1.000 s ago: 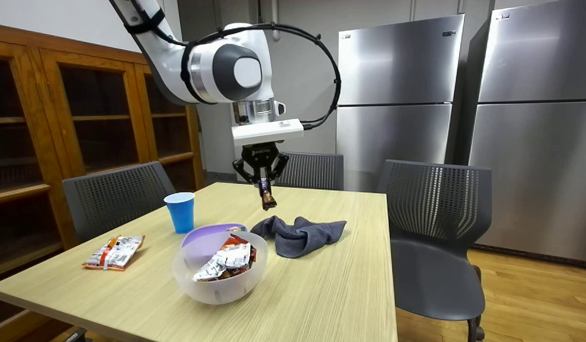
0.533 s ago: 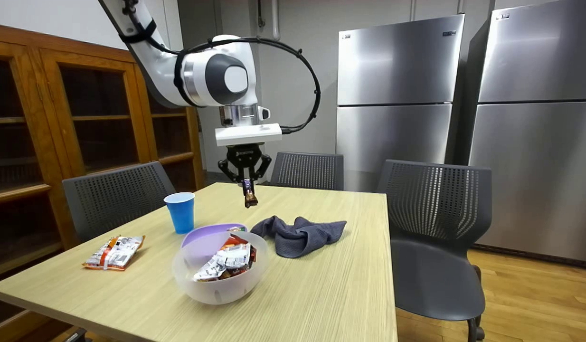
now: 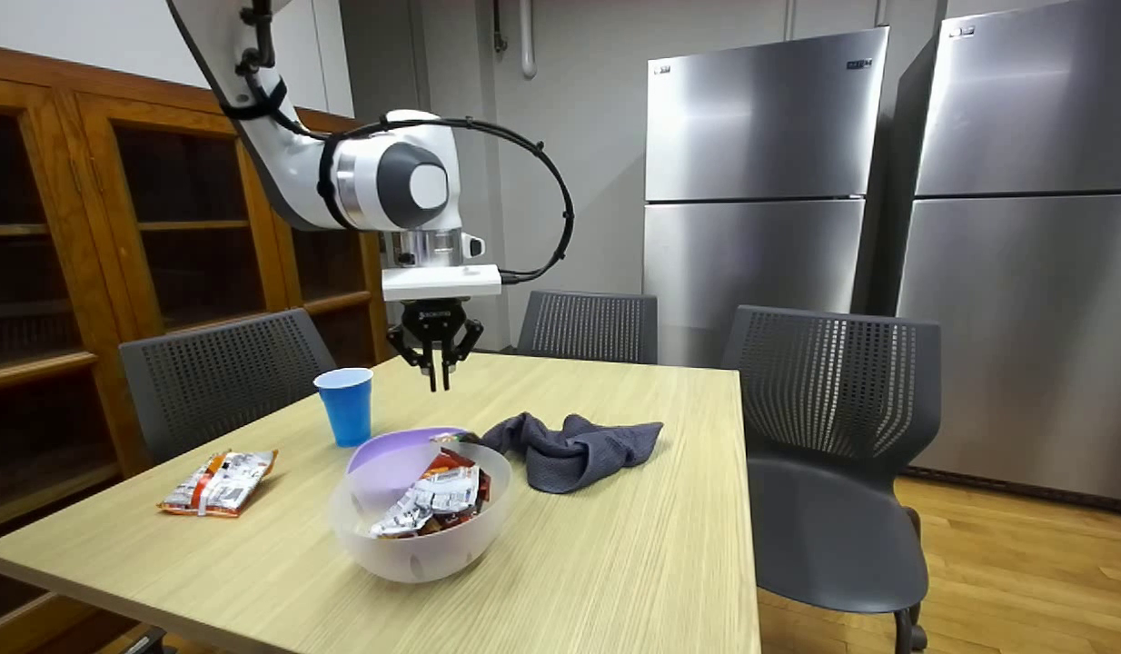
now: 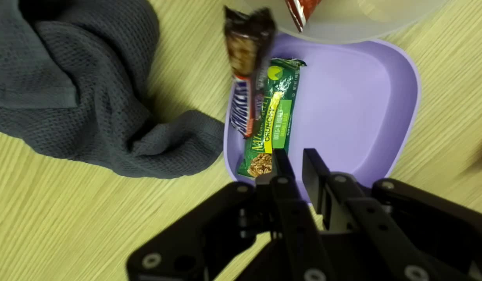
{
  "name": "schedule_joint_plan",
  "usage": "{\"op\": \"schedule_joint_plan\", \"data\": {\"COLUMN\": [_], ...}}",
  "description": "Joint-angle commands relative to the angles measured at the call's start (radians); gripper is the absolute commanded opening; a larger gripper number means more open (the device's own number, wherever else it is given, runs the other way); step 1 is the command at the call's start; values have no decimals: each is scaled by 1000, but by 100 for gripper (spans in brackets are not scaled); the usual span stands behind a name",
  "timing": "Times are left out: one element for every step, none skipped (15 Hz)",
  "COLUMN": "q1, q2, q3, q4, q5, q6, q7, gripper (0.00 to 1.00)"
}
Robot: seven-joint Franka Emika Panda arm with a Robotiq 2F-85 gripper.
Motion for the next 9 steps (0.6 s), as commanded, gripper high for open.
{"op": "schedule_joint_plan", "data": {"q1": [-7,-9,-11,-12,-14,-18,-21,-25,-29], "q2": [32,34,35,36,35,33,29,24,18], "q3": [32,38,43,45,47,49,48,46,44], "q4": [46,44,43,44,44,43,40,37,33], "q5": [-8,-7,-7,-7,-5,-4,-7,-10,-12], "q6": [-46,-41,-41,-41,-43,-41,-40,-41,-42], "q7": [24,19,14,16,12,7,0,-9,-15], "gripper": [4,4,4,4,4,4,4,4,42]}}
